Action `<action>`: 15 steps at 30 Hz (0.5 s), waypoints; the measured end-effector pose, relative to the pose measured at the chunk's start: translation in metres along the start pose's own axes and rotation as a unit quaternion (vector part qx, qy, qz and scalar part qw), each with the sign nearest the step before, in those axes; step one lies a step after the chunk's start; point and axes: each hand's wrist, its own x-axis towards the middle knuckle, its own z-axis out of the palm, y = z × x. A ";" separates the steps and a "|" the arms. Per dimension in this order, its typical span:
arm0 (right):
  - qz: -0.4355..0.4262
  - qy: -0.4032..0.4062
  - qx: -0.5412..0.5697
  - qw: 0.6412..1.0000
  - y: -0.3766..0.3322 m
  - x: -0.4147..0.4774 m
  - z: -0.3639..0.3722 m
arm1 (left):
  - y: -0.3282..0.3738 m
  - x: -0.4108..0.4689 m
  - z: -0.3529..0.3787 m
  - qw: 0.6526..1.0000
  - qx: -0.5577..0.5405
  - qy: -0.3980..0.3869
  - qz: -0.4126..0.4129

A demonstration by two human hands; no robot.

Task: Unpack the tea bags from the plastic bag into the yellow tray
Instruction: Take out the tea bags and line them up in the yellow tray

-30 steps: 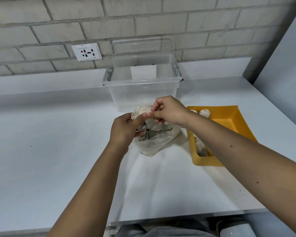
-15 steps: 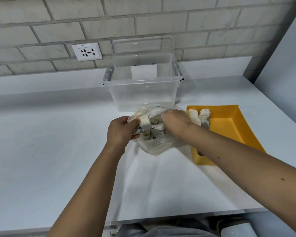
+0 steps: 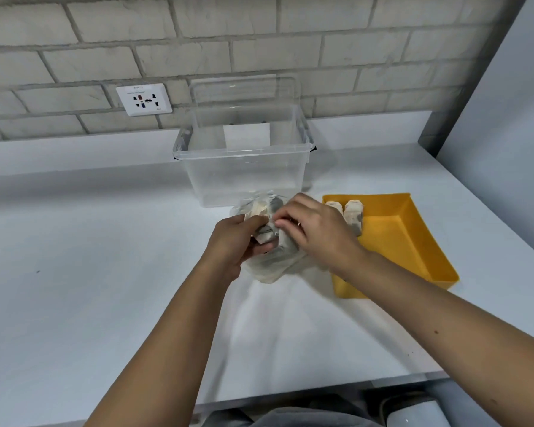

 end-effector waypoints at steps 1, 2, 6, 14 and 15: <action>0.010 -0.005 0.007 1.000 0.002 -0.002 0.002 | -0.001 0.000 0.003 1.000 -0.021 -0.010 -0.011; 0.022 -0.012 0.019 1.000 0.004 -0.004 0.004 | -0.002 0.001 0.005 0.999 -0.036 -0.014 -0.017; 0.039 -0.040 0.041 0.998 0.009 -0.001 0.009 | -0.003 0.003 0.011 0.995 -0.085 -0.041 -0.020; 0.106 -0.025 0.131 0.985 0.012 0.001 0.007 | -0.007 0.004 0.015 0.991 -0.091 -0.092 -0.029; 0.119 -0.023 0.146 0.982 0.012 0.001 0.008 | -0.008 0.005 0.015 0.990 -0.107 -0.080 -0.044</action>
